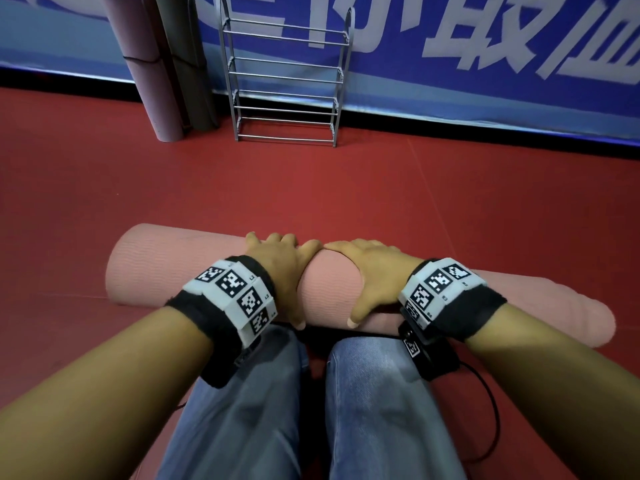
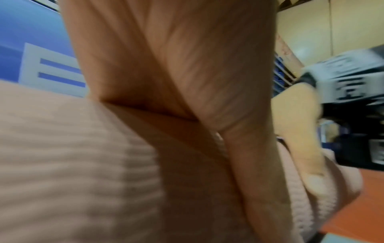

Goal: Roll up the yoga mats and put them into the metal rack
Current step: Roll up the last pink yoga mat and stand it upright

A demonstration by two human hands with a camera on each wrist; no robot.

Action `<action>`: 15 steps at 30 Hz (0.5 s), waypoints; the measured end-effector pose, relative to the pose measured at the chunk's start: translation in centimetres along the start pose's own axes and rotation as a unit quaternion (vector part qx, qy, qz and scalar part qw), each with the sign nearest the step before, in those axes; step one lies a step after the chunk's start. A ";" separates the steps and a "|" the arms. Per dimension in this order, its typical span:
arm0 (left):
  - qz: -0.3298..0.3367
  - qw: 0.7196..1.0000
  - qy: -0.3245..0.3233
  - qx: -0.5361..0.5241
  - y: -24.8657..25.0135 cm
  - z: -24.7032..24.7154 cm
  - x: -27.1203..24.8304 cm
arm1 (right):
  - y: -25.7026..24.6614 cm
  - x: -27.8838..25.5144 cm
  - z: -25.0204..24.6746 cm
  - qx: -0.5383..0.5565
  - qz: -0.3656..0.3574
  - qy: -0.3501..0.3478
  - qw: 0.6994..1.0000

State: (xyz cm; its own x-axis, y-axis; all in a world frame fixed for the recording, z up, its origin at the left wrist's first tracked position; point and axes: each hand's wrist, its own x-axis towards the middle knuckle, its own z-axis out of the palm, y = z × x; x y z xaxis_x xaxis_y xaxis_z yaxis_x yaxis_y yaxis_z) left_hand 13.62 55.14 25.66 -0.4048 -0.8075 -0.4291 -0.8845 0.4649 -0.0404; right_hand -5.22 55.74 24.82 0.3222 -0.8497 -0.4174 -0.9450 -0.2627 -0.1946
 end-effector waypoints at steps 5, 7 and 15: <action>0.003 0.997 -0.031 -0.069 -1.4 -1.1 1.8 | -0.2 -1.5 1.9 -0.079 0.030 0.043 0.995; 0.003 0.998 -0.030 -0.056 -1.2 -1.0 2.0 | -0.1 -1.5 2.7 -0.074 0.036 0.058 0.995; -0.032 0.998 0.020 0.045 1.0 1.3 1.2 | 0.8 0.3 2.3 -0.051 0.032 0.057 0.997</action>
State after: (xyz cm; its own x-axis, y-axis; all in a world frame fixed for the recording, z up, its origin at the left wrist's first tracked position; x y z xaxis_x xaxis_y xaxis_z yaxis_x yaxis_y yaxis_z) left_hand 12.60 55.10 23.94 -0.3578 -0.8499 -0.3870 -0.8852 0.4406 -0.1491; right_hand -5.76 56.36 22.50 0.2579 -0.9110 -0.3219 -0.9661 -0.2465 -0.0765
